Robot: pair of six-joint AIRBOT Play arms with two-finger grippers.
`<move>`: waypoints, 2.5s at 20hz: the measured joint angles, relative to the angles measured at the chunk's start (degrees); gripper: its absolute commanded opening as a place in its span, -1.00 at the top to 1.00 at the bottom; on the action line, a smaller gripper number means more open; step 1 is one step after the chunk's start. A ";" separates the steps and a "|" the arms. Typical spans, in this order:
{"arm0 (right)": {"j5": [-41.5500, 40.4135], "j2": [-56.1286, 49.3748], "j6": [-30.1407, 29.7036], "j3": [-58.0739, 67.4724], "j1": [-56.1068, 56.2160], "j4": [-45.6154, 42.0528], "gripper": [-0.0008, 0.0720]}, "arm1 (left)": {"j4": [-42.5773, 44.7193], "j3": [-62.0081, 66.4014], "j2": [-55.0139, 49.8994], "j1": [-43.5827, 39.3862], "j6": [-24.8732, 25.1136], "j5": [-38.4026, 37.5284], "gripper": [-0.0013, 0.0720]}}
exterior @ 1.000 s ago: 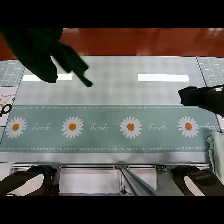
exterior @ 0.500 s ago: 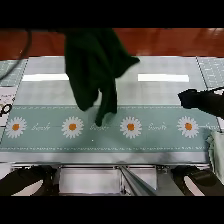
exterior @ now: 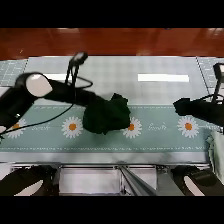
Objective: Fold the shirts.
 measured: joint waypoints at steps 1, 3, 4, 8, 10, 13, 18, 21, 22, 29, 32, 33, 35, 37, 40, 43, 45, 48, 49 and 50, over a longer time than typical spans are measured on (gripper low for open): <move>-0.52 0.00 0.07 -1.46 0.00 0.35 -0.13 | 0.02 -3.54 0.04 1.20 0.09 0.09 0.84; -1.84 0.00 0.92 -4.85 0.00 0.76 -0.13 | 0.07 -9.33 0.13 4.09 0.09 -0.22 -0.44; -2.86 0.00 1.27 -6.43 0.00 1.22 -0.14 | 0.26 -11.17 0.11 5.60 0.07 -0.85 -0.41; -5.27 -0.04 -1.44 -7.10 -0.55 7.21 -0.15 | 0.74 -10.84 0.39 12.85 -0.11 -7.02 -0.41; -5.03 -0.04 -3.69 -3.23 -3.34 8.96 -0.15 | 0.68 -7.58 1.70 17.38 0.37 -10.05 -0.41; -0.96 -0.04 -6.19 1.75 -12.44 7.32 -0.15 | 0.31 -5.70 6.38 27.12 1.01 -10.88 -0.40; 0.68 -0.04 -11.37 -8.96 -24.87 17.07 -0.14 | -16.61 -21.29 8.13 38.36 11.23 -10.78 -0.41; -0.74 -0.04 -16.94 -16.85 -25.51 26.71 -0.14 | -28.39 -30.56 4.46 38.91 21.73 -10.84 -0.40; -1.36 -0.04 -18.18 -18.40 -24.98 28.70 -0.14 | -31.17 -32.28 2.89 38.45 24.20 -10.51 -0.33; -4.68 -9.03 -23.12 -21.90 -13.57 38.38 -0.14 | -38.18 -31.67 -3.43 34.49 33.24 -7.87 0.90; -9.79 -17.90 -27.36 -21.05 -6.60 46.77 -0.14 | -38.80 -30.32 -3.91 34.38 34.42 -7.72 0.90; -11.23 -20.94 -29.09 -20.26 -4.72 49.42 -0.14 | -38.93 -30.05 -4.02 34.34 34.67 -7.67 0.90; -12.81 -27.58 -32.52 -17.86 -1.20 54.84 -0.14 | -39.01 -29.75 -4.13 34.34 34.99 -7.72 0.90; -13.60 -33.81 -35.12 -14.84 1.81 58.71 -0.14 | -39.04 -29.59 -4.15 34.34 35.17 -7.76 0.90; -13.86 -40.92 -37.13 -9.97 5.35 61.83 -0.14 | -39.19 -29.46 -4.17 34.34 35.28 -7.78 0.90; -13.84 -45.22 -37.81 -5.88 7.19 63.12 -0.10 | -39.19 -29.46 -4.20 34.25 35.36 -7.87 0.90; -13.92 -46.93 -37.79 -3.76 7.69 63.30 0.22 | -39.19 -29.44 -4.20 34.16 35.43 -7.93 0.90; -12.48 -48.11 -38.18 -1.33 8.11 63.12 0.90 | -39.21 -29.44 -4.20 34.10 35.43 -8.00 0.90; -11.50 -48.30 -38.40 -0.79 8.17 62.86 0.90 | -39.21 -29.44 -4.20 34.10 35.43 -7.98 0.90; -10.84 -48.39 -38.69 -0.20 8.22 62.97 0.90 | -39.21 -29.42 -4.17 34.10 35.43 -8.00 0.90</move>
